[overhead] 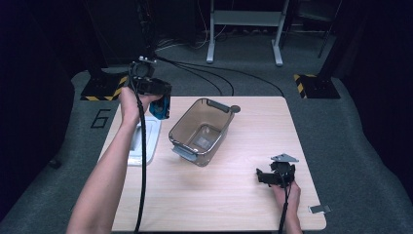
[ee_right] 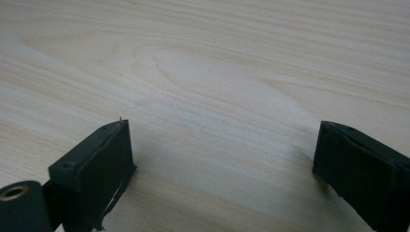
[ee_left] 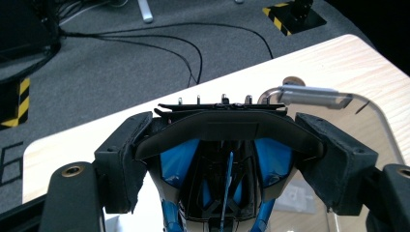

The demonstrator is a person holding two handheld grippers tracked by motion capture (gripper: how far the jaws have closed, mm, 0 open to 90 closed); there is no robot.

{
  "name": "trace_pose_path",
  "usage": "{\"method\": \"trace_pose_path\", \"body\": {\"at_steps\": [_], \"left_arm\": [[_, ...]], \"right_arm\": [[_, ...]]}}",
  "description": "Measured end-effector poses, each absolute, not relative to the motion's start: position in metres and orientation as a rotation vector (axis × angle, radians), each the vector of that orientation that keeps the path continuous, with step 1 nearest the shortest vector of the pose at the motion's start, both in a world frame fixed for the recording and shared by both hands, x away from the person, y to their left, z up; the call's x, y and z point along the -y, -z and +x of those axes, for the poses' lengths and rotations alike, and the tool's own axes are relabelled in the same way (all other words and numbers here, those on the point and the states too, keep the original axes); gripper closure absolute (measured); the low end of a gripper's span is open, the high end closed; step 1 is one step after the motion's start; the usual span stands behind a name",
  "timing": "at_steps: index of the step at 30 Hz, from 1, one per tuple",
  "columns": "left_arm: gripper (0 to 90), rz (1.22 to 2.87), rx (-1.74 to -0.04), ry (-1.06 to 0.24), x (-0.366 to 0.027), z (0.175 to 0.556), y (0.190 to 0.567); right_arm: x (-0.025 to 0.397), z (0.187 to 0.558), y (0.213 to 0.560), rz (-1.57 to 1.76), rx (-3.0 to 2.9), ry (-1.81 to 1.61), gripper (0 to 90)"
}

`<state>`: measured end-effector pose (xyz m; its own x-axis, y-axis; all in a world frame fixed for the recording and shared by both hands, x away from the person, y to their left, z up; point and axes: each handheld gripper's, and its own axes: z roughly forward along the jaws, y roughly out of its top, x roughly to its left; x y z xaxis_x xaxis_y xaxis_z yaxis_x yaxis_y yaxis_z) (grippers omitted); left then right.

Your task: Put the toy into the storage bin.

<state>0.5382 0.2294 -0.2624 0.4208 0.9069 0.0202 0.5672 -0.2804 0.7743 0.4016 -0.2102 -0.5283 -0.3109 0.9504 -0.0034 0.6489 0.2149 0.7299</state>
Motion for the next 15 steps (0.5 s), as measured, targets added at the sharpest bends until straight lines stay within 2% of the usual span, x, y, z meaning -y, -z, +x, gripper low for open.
{"method": "trace_pose_path", "body": {"at_steps": [15], "left_arm": [[24.5, 1.996, -1.138, -0.62, -0.188, 0.535, 0.241]], "right_arm": [[0.21, 0.402, 0.528, 1.474, -2.041, -0.879, 6.0]]}}
